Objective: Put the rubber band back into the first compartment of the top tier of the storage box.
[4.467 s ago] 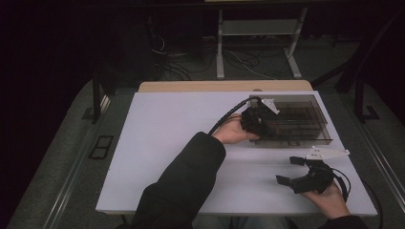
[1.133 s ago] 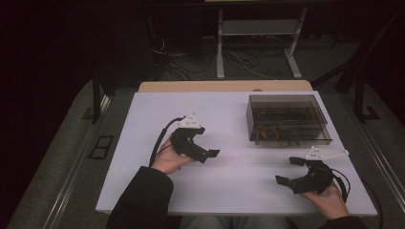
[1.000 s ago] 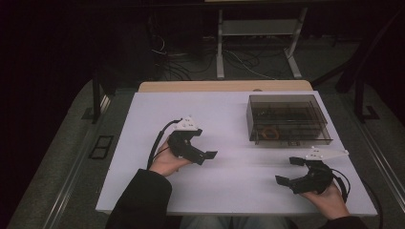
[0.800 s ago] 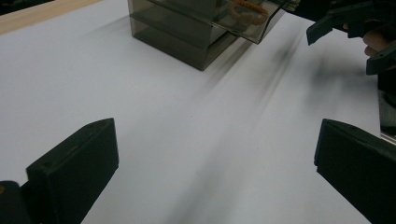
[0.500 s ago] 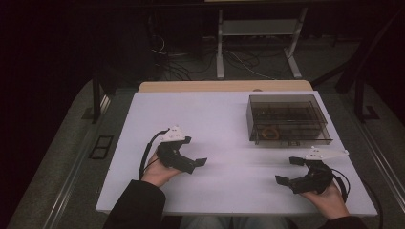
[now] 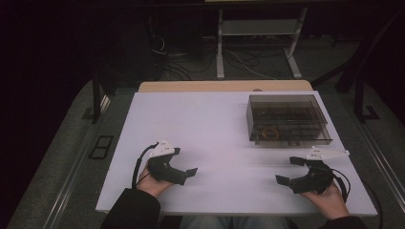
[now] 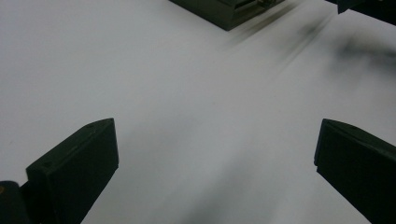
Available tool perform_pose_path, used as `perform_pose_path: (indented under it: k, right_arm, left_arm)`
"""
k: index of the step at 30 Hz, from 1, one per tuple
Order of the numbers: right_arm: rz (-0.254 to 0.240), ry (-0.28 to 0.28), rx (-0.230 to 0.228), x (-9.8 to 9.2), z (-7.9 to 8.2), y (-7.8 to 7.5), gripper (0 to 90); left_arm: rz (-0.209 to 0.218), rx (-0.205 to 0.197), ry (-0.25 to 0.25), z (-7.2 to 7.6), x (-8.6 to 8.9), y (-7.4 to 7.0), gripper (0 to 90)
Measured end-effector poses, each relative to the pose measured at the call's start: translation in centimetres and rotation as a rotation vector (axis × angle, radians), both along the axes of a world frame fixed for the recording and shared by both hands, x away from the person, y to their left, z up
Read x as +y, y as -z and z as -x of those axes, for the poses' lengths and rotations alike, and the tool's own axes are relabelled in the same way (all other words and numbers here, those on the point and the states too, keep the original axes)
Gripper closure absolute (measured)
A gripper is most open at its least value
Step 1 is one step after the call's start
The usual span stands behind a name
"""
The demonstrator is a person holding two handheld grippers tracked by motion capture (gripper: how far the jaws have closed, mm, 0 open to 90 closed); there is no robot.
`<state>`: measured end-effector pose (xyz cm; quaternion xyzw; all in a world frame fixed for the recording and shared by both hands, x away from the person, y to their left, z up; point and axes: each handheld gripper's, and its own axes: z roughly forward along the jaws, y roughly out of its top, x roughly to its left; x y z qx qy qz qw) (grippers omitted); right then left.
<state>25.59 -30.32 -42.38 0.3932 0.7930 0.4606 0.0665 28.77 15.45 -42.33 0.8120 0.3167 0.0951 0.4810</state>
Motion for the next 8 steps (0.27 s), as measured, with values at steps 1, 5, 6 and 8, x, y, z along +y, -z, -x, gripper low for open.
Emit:
perform_pose_path:
  k: [1,5,6,8]
  right_arm:
    - [-0.001,0.002,0.002,0.0,0.02,0.0,0.4]
    - [-0.003,0.006,0.0,-0.05,0.02,0.0,0.4]
    - [-0.002,0.007,0.001,-0.05,0.03,-0.01,0.4]
    - [-0.004,0.009,0.004,-0.06,0.06,-0.01,0.4]
  left_arm:
    - [0.003,-0.002,-0.003,0.14,0.14,0.06,0.0]
    - [0.004,-0.005,0.004,0.34,0.33,0.01,0.0]
    - [0.005,-0.005,0.005,0.36,0.29,0.0,0.0]
    - [0.008,0.001,0.013,0.4,0.19,0.04,0.0]
